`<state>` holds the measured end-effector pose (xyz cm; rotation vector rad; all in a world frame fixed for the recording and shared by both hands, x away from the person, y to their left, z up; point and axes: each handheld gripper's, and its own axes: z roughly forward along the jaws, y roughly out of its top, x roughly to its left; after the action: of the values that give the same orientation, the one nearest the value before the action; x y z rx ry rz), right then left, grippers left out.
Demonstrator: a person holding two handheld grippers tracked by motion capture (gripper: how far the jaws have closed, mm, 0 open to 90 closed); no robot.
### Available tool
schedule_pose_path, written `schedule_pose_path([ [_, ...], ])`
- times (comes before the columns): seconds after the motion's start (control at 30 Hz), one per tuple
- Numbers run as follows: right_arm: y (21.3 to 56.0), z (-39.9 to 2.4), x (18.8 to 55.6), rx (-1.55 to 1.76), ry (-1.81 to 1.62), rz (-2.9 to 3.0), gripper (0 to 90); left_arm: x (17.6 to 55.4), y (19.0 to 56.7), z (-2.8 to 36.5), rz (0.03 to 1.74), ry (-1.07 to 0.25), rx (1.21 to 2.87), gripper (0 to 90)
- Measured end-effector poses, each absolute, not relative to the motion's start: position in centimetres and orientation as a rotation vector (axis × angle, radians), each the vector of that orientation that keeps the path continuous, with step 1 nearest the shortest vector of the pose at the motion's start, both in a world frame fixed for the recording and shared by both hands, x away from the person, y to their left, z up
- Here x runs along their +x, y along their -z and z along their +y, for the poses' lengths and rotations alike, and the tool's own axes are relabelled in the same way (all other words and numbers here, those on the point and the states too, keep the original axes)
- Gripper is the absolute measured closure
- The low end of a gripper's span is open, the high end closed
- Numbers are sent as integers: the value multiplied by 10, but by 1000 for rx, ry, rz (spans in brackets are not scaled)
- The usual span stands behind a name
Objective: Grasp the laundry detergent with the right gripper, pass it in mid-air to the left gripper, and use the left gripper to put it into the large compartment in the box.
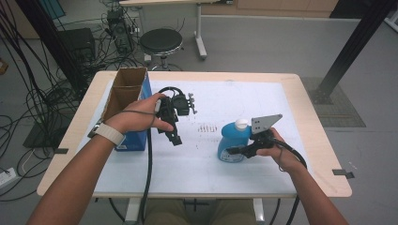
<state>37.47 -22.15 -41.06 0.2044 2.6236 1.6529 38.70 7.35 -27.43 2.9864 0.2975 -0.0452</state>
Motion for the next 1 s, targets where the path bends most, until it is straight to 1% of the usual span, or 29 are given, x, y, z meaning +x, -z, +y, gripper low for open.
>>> schedule_pose_path([
  [1.0, 411, -222, 375, 206, -1662, 2623, 423, 387, 275, 75, 304, 41, 2974, 125],
])
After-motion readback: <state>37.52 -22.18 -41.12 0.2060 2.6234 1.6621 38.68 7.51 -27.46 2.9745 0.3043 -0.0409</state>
